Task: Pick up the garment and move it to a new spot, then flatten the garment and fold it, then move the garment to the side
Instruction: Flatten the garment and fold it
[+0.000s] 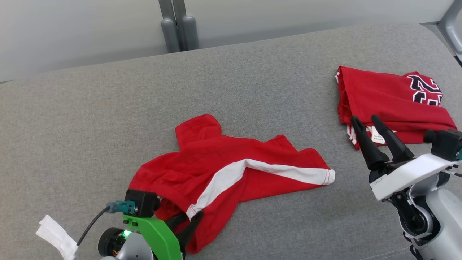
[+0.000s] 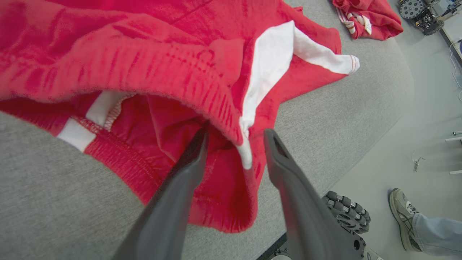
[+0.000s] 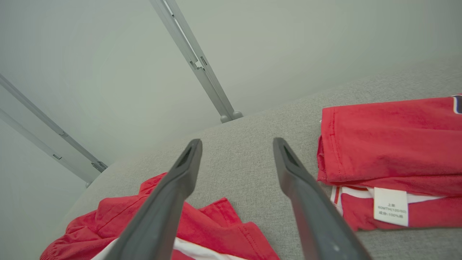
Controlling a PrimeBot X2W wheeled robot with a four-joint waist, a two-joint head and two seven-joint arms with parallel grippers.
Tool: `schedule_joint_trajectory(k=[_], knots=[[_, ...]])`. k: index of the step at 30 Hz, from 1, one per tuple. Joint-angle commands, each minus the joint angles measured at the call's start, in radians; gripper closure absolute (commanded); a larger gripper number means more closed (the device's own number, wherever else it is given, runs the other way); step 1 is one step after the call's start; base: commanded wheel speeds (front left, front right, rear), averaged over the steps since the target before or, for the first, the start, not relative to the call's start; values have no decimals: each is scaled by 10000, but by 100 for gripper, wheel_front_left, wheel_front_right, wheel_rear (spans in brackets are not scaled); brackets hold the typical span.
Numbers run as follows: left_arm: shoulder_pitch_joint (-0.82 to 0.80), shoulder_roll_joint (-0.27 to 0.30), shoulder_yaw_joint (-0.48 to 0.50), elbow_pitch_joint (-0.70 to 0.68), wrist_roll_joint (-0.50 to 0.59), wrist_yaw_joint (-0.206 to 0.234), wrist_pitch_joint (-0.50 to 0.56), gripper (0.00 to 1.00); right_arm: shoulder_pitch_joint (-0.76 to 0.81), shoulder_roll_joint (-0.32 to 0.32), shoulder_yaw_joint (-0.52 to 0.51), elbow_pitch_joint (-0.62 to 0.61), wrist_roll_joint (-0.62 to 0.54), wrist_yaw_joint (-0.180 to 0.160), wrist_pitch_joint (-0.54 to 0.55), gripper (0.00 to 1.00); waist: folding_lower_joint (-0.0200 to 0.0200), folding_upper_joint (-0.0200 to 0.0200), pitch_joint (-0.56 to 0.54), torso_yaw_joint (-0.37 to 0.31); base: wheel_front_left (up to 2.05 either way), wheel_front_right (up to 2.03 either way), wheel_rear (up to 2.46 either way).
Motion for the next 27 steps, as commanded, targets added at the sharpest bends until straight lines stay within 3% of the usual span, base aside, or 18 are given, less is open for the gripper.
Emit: schedule_joint_trajectory(k=[1,9,18,27], knots=[[-103,24,31,9,-157,-84,25,100,85,22,-63,-16,-84,6,31,0,0,0,22,-15,0,0,0],[-105,438,258,-520,-537,-16,544,100,122,97,-108,-31,-200,6,224,0,0,0,-47,115,0,0,0],[165,1614,1164,-1424,-416,446,623,100,188,92,-178,-126,-286,6,313,0,0,0,-14,254,0,0,0],[586,2416,1076,-696,-675,-37,1152,100,108,105,-99,-31,-429,6,359,0,0,0,170,241,0,0,0]])
